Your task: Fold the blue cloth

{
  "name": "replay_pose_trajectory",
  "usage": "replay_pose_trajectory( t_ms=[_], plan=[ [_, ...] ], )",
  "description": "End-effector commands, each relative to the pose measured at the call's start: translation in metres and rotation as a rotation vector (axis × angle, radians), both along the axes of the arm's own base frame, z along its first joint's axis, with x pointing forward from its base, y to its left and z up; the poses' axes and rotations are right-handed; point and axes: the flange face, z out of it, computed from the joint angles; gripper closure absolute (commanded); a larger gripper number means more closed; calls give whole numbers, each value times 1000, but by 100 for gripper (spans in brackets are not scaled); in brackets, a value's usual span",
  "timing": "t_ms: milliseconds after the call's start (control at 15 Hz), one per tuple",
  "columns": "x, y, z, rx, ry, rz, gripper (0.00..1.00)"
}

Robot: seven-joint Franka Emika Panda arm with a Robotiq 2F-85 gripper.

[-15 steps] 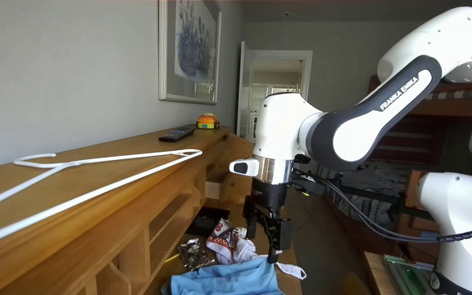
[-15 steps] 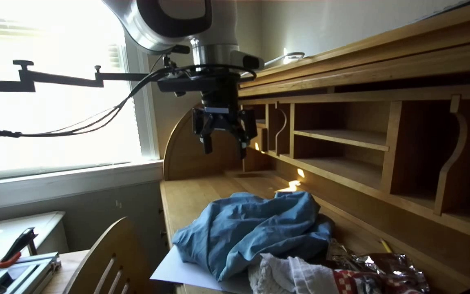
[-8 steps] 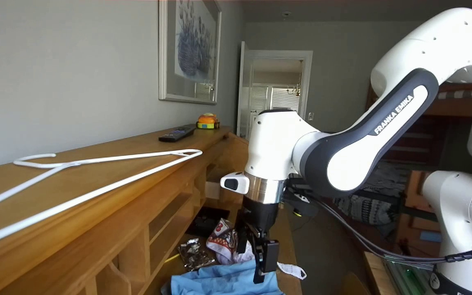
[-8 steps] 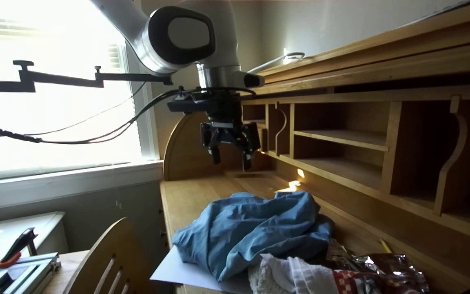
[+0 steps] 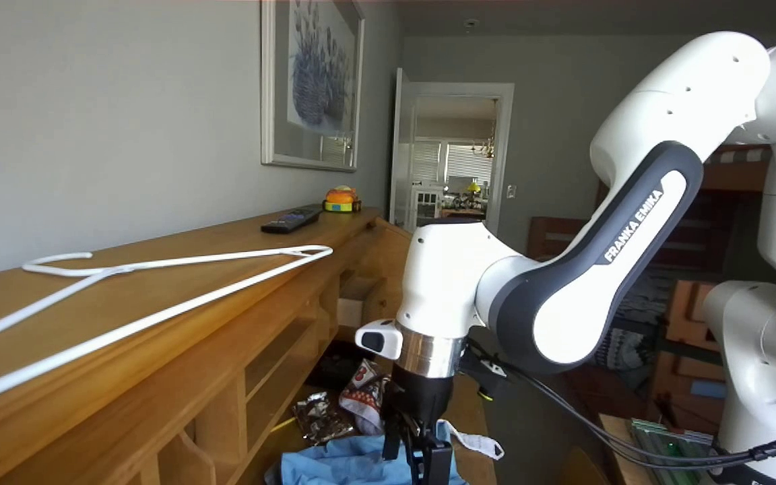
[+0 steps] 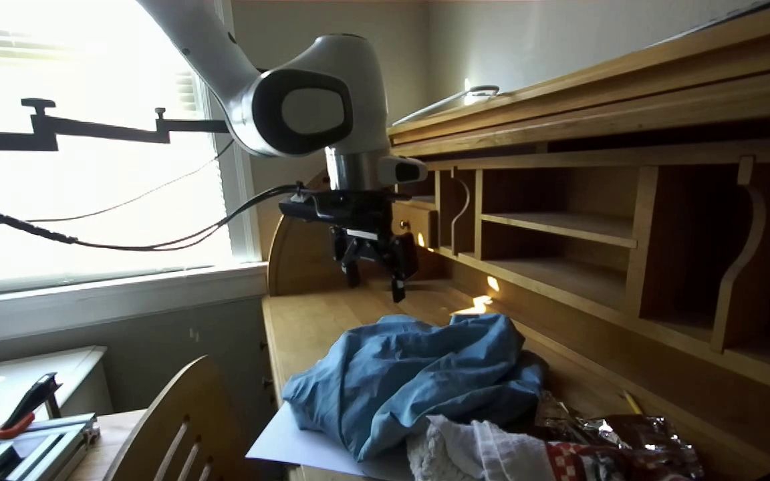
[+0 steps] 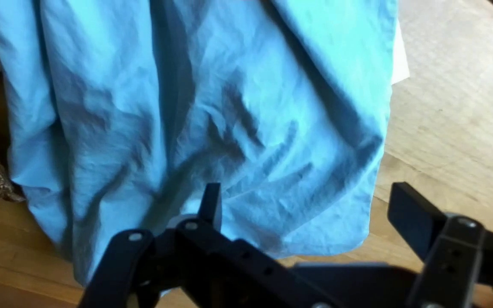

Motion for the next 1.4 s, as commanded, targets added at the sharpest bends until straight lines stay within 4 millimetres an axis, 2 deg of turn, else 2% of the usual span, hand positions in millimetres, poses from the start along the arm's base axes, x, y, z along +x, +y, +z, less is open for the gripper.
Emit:
replay_pose_trajectory(
  t_ms=[0, 200, 600, 1000, 1333],
  plan=[
    [-5, -3, -25, -109, 23, -11, 0],
    [-9, -1, -42, -186, 42, 1, 0],
    [-13, 21, -59, -125, -32, -29, 0],
    [-24, 23, -93, -136, -8, -9, 0],
    [-31, 24, -113, -142, 13, -3, 0]
  ],
)
